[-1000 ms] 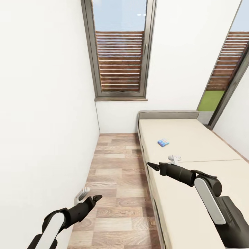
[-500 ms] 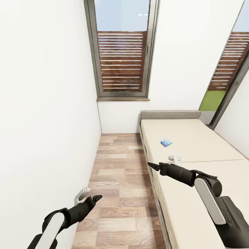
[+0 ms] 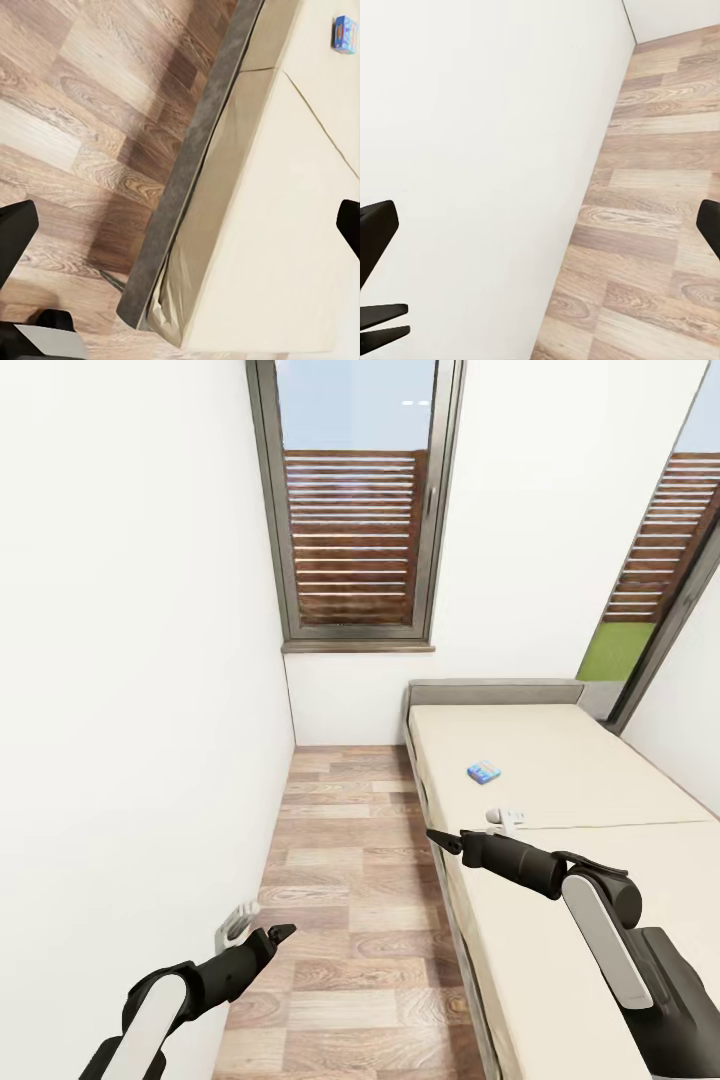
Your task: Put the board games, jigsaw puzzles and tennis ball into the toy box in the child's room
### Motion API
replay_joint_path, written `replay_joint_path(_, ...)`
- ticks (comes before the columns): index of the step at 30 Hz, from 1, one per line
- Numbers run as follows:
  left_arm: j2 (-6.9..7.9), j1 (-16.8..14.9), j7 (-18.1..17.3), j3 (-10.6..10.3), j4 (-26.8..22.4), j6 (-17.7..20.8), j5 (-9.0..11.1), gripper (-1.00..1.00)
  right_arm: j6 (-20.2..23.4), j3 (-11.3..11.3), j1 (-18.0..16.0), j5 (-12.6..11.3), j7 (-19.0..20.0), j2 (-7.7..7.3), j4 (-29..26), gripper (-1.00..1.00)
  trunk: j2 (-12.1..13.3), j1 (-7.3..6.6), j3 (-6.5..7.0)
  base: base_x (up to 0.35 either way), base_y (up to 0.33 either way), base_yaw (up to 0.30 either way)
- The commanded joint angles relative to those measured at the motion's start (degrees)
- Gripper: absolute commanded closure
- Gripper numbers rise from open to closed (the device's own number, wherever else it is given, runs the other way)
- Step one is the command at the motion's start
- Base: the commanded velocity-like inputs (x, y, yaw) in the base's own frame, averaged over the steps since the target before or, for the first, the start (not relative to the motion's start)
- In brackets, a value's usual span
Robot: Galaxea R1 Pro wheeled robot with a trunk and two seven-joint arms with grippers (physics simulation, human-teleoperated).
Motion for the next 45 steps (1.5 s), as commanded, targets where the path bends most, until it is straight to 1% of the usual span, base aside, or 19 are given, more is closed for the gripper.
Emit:
replay_joint_path(1, 0.03, 0.0, 0.6, -0.1, -0.1, 0.0, 0.6, -1.00, 0.2, 0.0, -0.1, 0.2, 0.2, -0.03, 0.0, -1.00, -0.1, 0.03, -0.12, 0.000, 0.008, 0.000)
replay_joint_path(11, 0.04, 0.0, 0.6, -0.1, -0.2, 0.1, 0.6, -1.00, 0.2, 0.0, -0.1, 0.2, 0.2, -0.03, 0.0, -1.00, -0.1, 0.03, -0.12, 0.005, 0.004, 0.000)
replay_joint_path(17, 0.06, 0.0, 0.6, -0.1, -0.2, 0.1, 0.6, -1.00, 0.2, 0.0, -0.1, 0.2, 0.2, -0.07, 0.0, -1.00, -0.1, 0.03, -0.12, 0.148, 0.001, 0.000)
replay_joint_path(45, -0.01, 0.0, 0.6, -0.2, -0.3, 0.1, 0.6, -1.00, 0.2, -0.1, -0.1, 0.2, 0.2, -0.14, 0.0, -1.00, -0.1, 0.03, -0.12, 0.313, 0.000, 0.000)
